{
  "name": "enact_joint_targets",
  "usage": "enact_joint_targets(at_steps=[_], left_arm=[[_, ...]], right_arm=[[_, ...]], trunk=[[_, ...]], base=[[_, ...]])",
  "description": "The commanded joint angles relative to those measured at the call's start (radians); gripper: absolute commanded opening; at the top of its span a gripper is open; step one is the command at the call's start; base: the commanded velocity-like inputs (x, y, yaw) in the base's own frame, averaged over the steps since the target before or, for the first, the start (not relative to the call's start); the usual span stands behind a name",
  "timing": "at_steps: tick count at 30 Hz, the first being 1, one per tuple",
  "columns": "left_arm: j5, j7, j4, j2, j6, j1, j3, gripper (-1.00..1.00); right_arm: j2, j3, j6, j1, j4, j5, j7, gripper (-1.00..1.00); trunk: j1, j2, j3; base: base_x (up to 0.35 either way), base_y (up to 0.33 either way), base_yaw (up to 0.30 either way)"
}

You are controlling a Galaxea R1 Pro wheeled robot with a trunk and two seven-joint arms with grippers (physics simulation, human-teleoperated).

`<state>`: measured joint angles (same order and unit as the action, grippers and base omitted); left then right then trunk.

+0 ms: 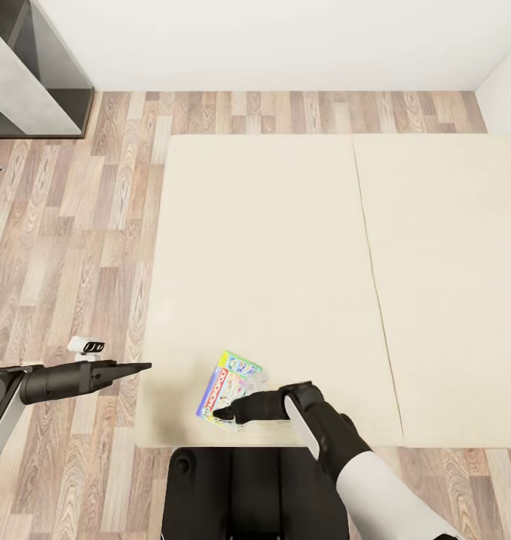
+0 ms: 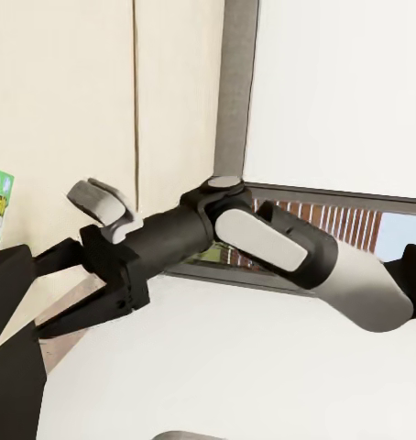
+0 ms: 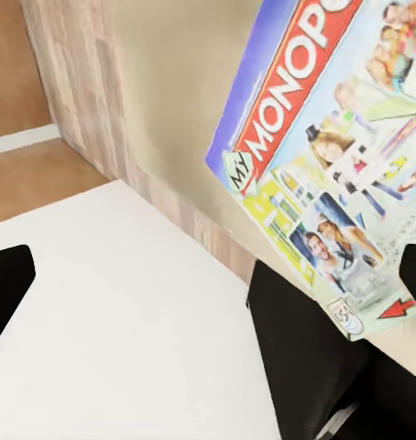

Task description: Put all the toys in the child's room - the three board games (two on the bed and one on the table), the two jigsaw puzzles on the table, and the tennis ball on the table - inside the toy box on the table in the child's room.

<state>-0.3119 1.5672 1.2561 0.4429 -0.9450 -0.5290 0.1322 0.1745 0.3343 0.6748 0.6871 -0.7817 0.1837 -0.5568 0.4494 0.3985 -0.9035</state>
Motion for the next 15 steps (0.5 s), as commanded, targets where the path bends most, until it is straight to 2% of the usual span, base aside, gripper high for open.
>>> enact_joint_targets(at_steps=[1, 5, 11, 15], left_arm=[[0.0, 0.004, 0.0, 0.0, -0.011, 0.0, 0.0, 1.0], [0.0, 0.004, 0.0, 0.0, -0.011, 0.0, 0.0, 1.0], [0.001, 0.004, 0.0, 0.0, -0.011, 0.0, 0.0, 1.0], [0.001, 0.004, 0.0, 0.0, -0.011, 0.0, 0.0, 1.0]], right_arm=[[0.0, 0.0, 0.023, 0.0, -0.04, 0.008, -0.003, 1.0], [0.0, 0.0, 0.08, -0.001, -0.09, 0.007, -0.008, 1.0], [0.0, 0.0, 0.168, -0.001, -0.117, 0.005, -0.005, 1.0], [0.0, -0.001, 0.184, -0.001, -0.122, 0.004, -0.002, 1.0]], trunk=[[0.001, 0.001, -0.001], [0.001, 0.001, -0.001], [0.001, 0.001, -0.001], [0.001, 0.001, -0.001]], base=[[0.0, 0.0, 0.0], [0.0, 0.0, 0.0], [0.0, 0.0, 0.0], [0.0, 0.0, 0.0]])
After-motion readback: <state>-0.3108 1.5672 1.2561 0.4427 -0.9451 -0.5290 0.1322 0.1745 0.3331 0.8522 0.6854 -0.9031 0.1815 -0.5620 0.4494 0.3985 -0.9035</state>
